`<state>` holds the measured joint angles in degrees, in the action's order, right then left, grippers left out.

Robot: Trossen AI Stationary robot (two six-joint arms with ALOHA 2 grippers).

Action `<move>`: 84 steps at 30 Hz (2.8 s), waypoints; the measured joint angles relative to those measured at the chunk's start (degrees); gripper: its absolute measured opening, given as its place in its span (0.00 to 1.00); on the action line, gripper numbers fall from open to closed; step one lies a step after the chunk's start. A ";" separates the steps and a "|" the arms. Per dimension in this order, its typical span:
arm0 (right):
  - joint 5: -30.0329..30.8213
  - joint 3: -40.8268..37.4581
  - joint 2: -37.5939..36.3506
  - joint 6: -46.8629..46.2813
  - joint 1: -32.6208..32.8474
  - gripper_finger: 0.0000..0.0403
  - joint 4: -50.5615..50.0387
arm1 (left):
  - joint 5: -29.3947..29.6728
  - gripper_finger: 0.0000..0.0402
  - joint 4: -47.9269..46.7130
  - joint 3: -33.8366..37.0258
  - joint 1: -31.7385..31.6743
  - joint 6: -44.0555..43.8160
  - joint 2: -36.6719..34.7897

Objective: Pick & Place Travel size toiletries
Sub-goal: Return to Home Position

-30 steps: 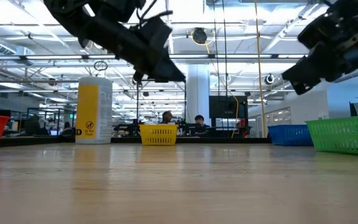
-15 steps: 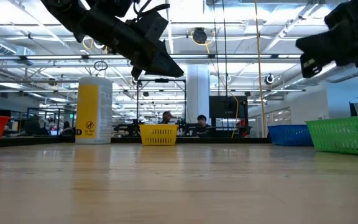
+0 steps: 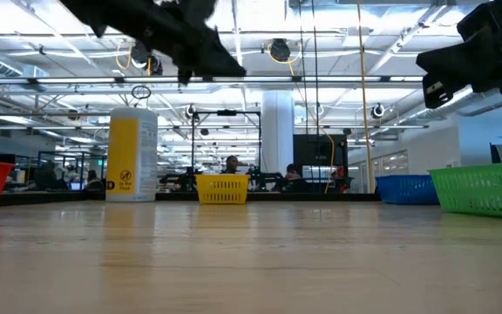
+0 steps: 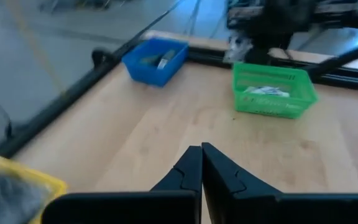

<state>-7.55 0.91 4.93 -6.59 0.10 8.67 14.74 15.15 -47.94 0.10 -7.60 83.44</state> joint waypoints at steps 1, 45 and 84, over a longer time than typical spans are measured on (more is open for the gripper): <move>0.00 -0.01 -0.01 0.00 0.00 0.00 0.04 | -0.81 0.00 -1.22 0.02 0.00 2.28 -1.79; 0.00 -0.11 0.00 0.00 0.01 0.00 0.04 | -13.91 0.08 15.69 47.21 2.08 6.58 -68.72; -0.02 -0.11 0.02 0.00 0.00 0.00 0.04 | -13.18 0.08 -14.51 46.93 5.03 11.63 -82.38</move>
<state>-7.57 0.80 4.95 -6.59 0.10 8.71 1.56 0.64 -1.02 5.13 4.03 1.06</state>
